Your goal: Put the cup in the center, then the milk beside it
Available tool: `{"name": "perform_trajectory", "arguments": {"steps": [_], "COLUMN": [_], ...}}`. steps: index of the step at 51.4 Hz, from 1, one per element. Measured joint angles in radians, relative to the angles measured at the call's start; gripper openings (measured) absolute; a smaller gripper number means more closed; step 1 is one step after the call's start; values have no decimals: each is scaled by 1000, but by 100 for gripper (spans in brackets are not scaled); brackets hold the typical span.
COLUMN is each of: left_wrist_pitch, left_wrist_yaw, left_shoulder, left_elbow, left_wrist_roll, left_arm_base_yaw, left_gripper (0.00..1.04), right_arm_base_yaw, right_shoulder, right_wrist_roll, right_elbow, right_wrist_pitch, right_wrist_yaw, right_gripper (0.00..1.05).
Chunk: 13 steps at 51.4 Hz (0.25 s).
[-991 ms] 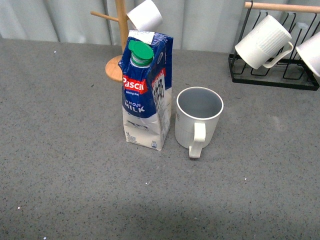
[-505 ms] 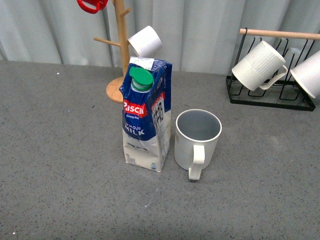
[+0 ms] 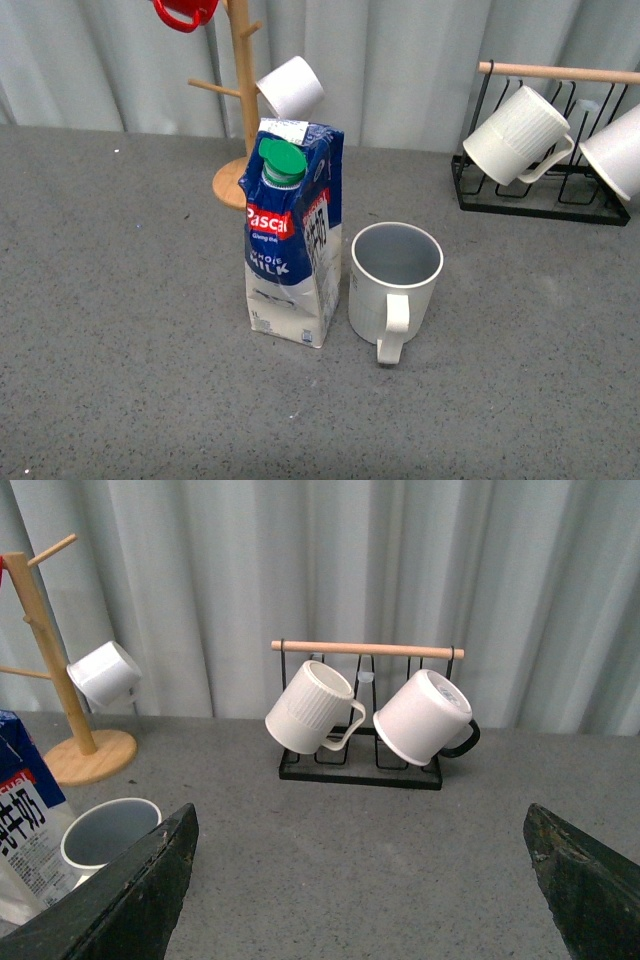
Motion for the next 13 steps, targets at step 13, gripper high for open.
{"name": "perform_trajectory", "arguments": {"steps": [13], "left_wrist_pitch": [0], "left_wrist_yaw": [0], "left_shoulder": [0], "left_elbow": [0], "left_wrist_roll": [0], "left_arm_base_yaw": [0], "left_gripper": [98], "right_arm_base_yaw": [0], "right_shoulder": [0], "right_wrist_roll": [0], "right_elbow": [0], "right_wrist_pitch": [0], "right_wrist_yaw": [0], "right_gripper": [95]}}
